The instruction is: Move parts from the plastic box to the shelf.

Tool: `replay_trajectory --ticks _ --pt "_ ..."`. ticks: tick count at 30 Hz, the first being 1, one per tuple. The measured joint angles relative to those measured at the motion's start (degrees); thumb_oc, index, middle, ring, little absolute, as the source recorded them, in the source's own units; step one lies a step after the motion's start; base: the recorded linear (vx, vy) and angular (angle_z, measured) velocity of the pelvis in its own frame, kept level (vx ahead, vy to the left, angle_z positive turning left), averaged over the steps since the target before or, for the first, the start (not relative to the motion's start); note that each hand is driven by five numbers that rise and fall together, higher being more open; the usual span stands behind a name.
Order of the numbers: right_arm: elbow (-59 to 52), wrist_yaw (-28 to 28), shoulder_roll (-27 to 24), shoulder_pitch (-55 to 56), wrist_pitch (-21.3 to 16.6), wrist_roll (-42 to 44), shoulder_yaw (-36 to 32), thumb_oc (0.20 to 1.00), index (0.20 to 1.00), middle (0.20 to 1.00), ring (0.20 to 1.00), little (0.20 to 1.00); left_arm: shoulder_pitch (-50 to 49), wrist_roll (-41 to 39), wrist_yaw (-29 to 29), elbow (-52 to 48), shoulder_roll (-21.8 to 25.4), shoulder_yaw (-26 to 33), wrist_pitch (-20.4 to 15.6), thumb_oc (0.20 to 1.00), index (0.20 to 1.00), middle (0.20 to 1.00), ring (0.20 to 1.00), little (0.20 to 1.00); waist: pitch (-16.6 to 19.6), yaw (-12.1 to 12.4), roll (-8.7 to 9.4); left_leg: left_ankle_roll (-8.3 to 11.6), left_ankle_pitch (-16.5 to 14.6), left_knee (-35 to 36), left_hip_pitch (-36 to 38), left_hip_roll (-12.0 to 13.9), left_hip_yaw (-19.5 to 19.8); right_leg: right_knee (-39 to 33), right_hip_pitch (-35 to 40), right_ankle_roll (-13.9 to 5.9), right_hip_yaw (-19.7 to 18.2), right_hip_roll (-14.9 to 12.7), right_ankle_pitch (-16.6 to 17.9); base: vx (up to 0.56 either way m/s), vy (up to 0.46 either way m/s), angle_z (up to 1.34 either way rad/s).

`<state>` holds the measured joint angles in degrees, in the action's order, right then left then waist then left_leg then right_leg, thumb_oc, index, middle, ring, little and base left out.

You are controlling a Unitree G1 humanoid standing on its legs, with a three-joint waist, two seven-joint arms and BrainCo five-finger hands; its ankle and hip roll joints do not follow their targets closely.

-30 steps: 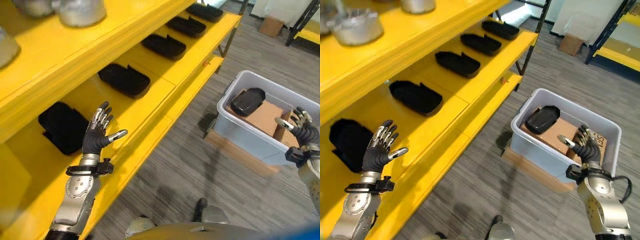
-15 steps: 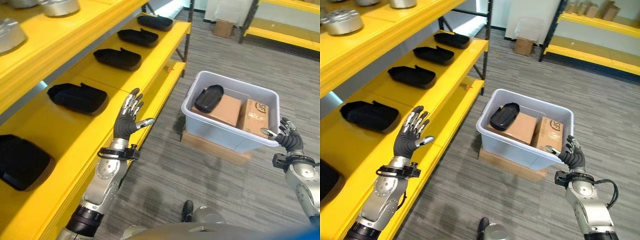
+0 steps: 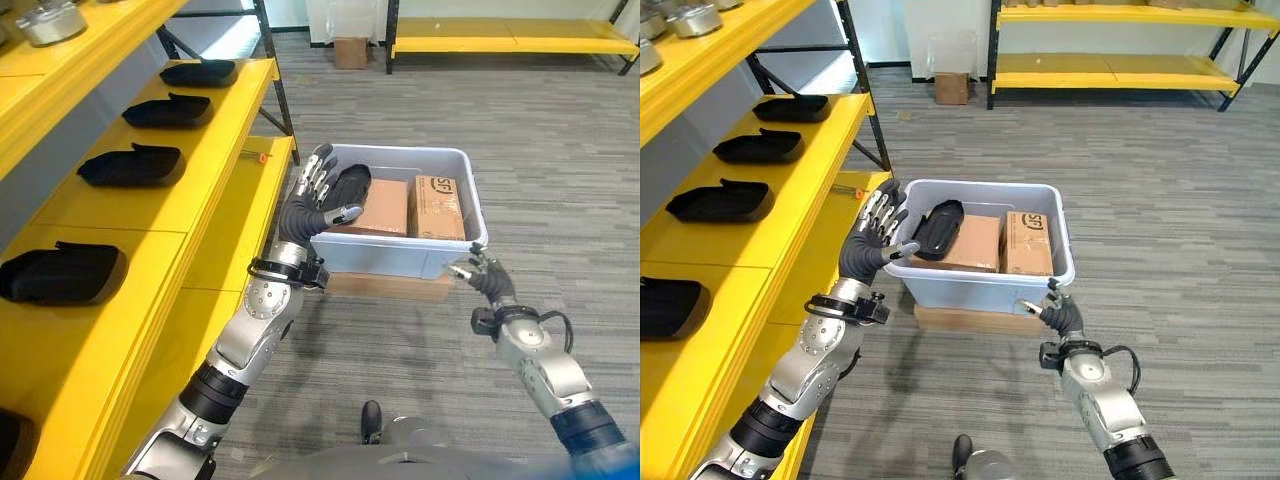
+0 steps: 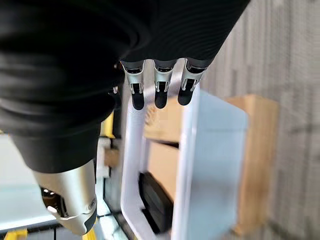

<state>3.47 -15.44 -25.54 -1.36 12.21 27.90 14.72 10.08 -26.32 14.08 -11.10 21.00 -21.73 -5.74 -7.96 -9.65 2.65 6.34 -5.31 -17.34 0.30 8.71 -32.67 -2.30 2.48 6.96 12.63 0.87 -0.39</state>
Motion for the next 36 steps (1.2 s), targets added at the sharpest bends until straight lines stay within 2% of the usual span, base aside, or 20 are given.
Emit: replay_trajectory --ticks 3,5,7,8,9,10,11,12,16,21,23,25,26,28,29,30,31,33,35,36 --pt "-0.36 1.47 0.63 0.51 0.00 -0.02 1.23 1.000 1.000 1.000 1.000 1.000 -2.66 0.02 -0.05 0.51 0.15 0.59 0.13 1.000 1.000 1.000 1.000 1.000 -0.02 0.08 0.02 0.18 0.90 6.25 -2.70 1.35 0.23 -1.01 1.05 -0.49 -0.93 0.43 0.31 0.22 0.139 -0.22" --pt "-0.44 1.95 0.83 1.67 -0.09 -0.03 2.14 1.000 1.000 1.000 1.000 1.000 -4.02 0.01 -0.16 1.28 0.10 1.37 0.07 1.000 1.000 1.000 1.000 1.000 -0.38 1.57 0.05 1.84 4.10 12.78 -3.46 1.85 4.29 -2.29 1.81 -2.00 -4.16 0.48 -0.02 0.21 0.113 -0.52" --pt "-0.44 3.19 0.69 2.95 -0.08 -0.05 2.67 1.000 1.000 1.000 1.000 1.000 -5.04 -0.05 0.04 2.38 0.08 2.29 0.05 1.000 1.000 1.000 1.000 1.000 -1.18 2.35 -0.94 1.63 8.69 17.17 -3.67 4.78 5.17 -2.55 2.96 -2.18 -5.72 0.49 0.01 0.18 0.116 -0.50" --pt "-0.46 3.29 0.64 3.04 -0.08 -0.06 2.67 1.000 1.000 1.000 1.000 1.000 -5.09 -0.05 0.04 2.39 0.08 2.31 0.05 1.000 1.000 1.000 1.000 1.000 -1.24 2.41 -1.01 1.70 9.03 17.34 -3.67 5.02 5.21 -2.47 2.99 -2.24 -5.83 0.48 -0.04 0.13 0.077 -0.45" --pt "-0.73 4.20 -0.23 3.72 -0.08 -0.06 2.86 1.000 1.000 1.000 1.000 1.000 -5.91 -0.05 -0.01 2.35 0.08 2.73 -0.25 1.000 1.000 1.000 1.000 1.000 -2.11 2.94 -2.33 1.14 11.18 18.09 -3.27 6.99 5.24 -1.18 2.90 -3.18 -7.63 0.45 -0.83 0.26 0.181 -0.45" --pt "-0.80 4.50 -0.56 3.90 -0.08 -0.06 2.81 1.000 1.000 1.000 1.000 1.000 -6.26 -0.05 0.00 2.36 0.05 2.87 -0.32 1.000 1.000 1.000 1.000 1.000 -2.38 2.80 -2.53 1.22 11.62 18.36 -3.24 7.28 5.54 -0.73 2.81 -3.35 -7.80 0.35 -1.42 0.17 0.128 -0.55" --pt "-1.12 4.83 -1.76 4.19 -0.07 -0.06 3.04 1.000 1.000 1.000 1.000 1.000 -6.80 -0.06 0.00 2.37 -0.10 3.05 -0.35 1.000 1.000 1.000 1.000 1.000 -2.69 2.82 -3.84 0.25 12.34 19.33 -2.34 7.17 6.55 0.98 2.26 -4.36 -7.89 0.06 -2.19 0.36 0.261 -0.51" --pt "-2.35 6.21 -4.21 5.22 -0.16 -0.11 2.51 1.000 1.000 1.000 1.000 1.000 -8.80 -0.09 -0.64 2.25 -0.18 3.96 -1.52 1.000 1.000 1.000 1.000 1.000 -3.20 2.71 -5.92 -1.09 13.63 20.33 0.56 6.91 6.43 5.59 0.43 -6.52 -8.81 -0.30 -5.44 0.26 0.193 -0.47" --pt "-5.00 6.86 -3.98 8.36 -0.19 -0.16 2.50 1.000 1.000 1.000 1.000 1.000 -10.11 -0.19 -2.28 2.42 1.83 6.30 -1.79 1.000 1.000 1.000 1.000 1.000 -4.02 2.75 -0.95 -3.71 11.19 21.27 2.80 -0.23 4.63 12.42 -1.37 -10.59 -3.41 -8.10 -9.20 0.21 0.188 -0.07" --pt "-5.33 7.36 -1.33 7.46 -1.56 -0.59 2.59 1.000 1.000 1.000 1.000 1.000 -10.07 -0.13 -3.89 2.45 3.71 6.24 -1.90 1.000 1.000 1.000 1.000 1.000 -3.87 3.99 0.01 -6.09 9.42 21.29 5.10 -3.81 4.57 10.12 2.13 -13.48 0.24 -11.07 -7.35 0.16 0.159 0.04" --pt "-5.52 6.60 -1.28 5.72 -2.46 -0.55 2.46 1.000 1.000 1.000 1.000 1.000 -9.98 -0.10 -4.34 2.47 4.28 6.04 -1.91 1.000 1.000 1.000 1.000 1.000 -3.74 4.27 0.06 -5.65 8.21 21.20 6.45 -3.74 3.70 10.46 2.75 -14.03 1.05 -11.03 -7.01 0.16 0.167 -0.26" --pt "-5.64 5.37 -0.79 3.46 -2.69 -0.56 1.32 1.000 1.000 1.000 1.000 1.000 -9.57 -0.06 -4.72 3.26 4.33 5.84 -1.81 1.000 1.000 1.000 1.000 1.000 -3.74 4.10 -0.11 -5.34 7.60 20.98 6.75 -2.81 2.82 15.66 0.19 -14.28 1.05 -10.89 -7.09 0.11 0.118 -0.34" --pt "-5.68 4.63 -0.49 2.66 -2.64 -0.57 1.20 1.000 1.000 1.000 1.000 1.000 -8.87 -0.03 -5.11 4.22 4.40 5.87 -1.75 1.000 1.000 1.000 1.000 1.000 -3.80 4.43 -0.18 -5.40 6.88 20.41 6.74 -2.20 1.84 21.54 -3.19 -14.52 0.89 -11.23 -7.01 0.02 -0.038 -0.36" --pt "-5.76 3.81 0.65 1.77 -2.65 -0.59 1.56 1.000 1.000 1.000 1.000 1.000 -8.36 -0.05 -5.37 5.22 4.78 5.96 -1.08 1.000 1.000 1.000 1.000 1.000 -3.83 4.38 -0.38 -5.14 6.08 19.45 7.14 -0.46 0.45 33.70 -10.01 -17.83 1.21 -12.69 -4.54 0.09 -0.100 -0.36" --pt "-5.72 3.83 0.77 1.95 -2.64 -0.58 1.91 1.000 1.000 1.000 1.000 1.000 -8.54 -0.04 -5.45 5.13 4.90 5.90 -1.00 1.000 1.000 1.000 1.000 1.000 -4.04 4.50 -0.87 -5.14 5.75 19.70 7.88 0.18 0.01 36.41 -11.73 -19.05 3.01 -13.23 -3.92 0.17 -0.173 -0.24" --pt "-5.68 3.82 0.83 2.21 -2.63 -0.58 2.34 1.000 1.000 1.000 1.000 1.000 -8.65 -0.06 -5.44 5.14 4.96 5.98 -0.97 1.000 1.000 1.000 1.000 1.000 -4.11 4.68 -0.93 -5.11 5.65 20.15 8.35 0.35 -0.02 36.14 -11.96 -17.90 4.21 -13.90 -5.01 0.25 -0.371 -0.12" --pt "-5.62 3.47 0.91 2.93 -2.67 -0.57 2.88 1.000 1.000 1.000 1.000 1.000 -8.93 -0.03 -5.50 5.17 4.67 5.95 -0.74 1.000 1.000 1.000 1.000 1.000 -3.70 4.98 -0.27 -4.85 5.22 20.98 8.73 0.16 0.72 29.04 -11.07 -16.81 6.06 -14.57 -5.54 0.10 -0.356 0.03" --pt "-5.42 2.71 0.89 3.28 -2.83 -0.58 3.04 1.000 1.000 1.000 1.000 1.000 -8.79 0.04 -5.48 5.26 3.59 5.86 -0.39 1.000 1.000 1.000 1.000 1.000 -3.71 4.90 -0.29 -4.69 5.19 21.12 8.24 0.24 1.50 20.34 -11.02 -17.60 5.22 -15.89 -4.87 0.11 -0.345 0.23" --pt "-4.84 1.61 1.46 4.01 -2.90 -0.59 4.33 1.000 1.000 1.000 1.000 1.000 -8.54 0.12 -5.35 6.62 3.65 4.65 0.76 1.000 1.000 1.000 1.000 1.000 -3.30 4.21 0.35 -2.16 6.31 21.45 8.41 0.58 4.51 8.23 -11.06 -17.93 2.44 -20.39 2.75 0.31 -0.526 0.60" --pt "-3.09 1.30 2.83 3.68 -2.68 -0.78 4.48 1.000 1.000 1.000 1.000 1.000 -8.30 0.22 -5.06 7.84 3.86 3.60 0.96 1.000 1.000 1.000 1.000 1.000 -3.22 4.21 0.36 -0.63 6.27 21.06 8.75 1.36 5.46 9.84 -11.76 -19.48 0.57 -22.54 3.57 0.39 -0.735 0.55"
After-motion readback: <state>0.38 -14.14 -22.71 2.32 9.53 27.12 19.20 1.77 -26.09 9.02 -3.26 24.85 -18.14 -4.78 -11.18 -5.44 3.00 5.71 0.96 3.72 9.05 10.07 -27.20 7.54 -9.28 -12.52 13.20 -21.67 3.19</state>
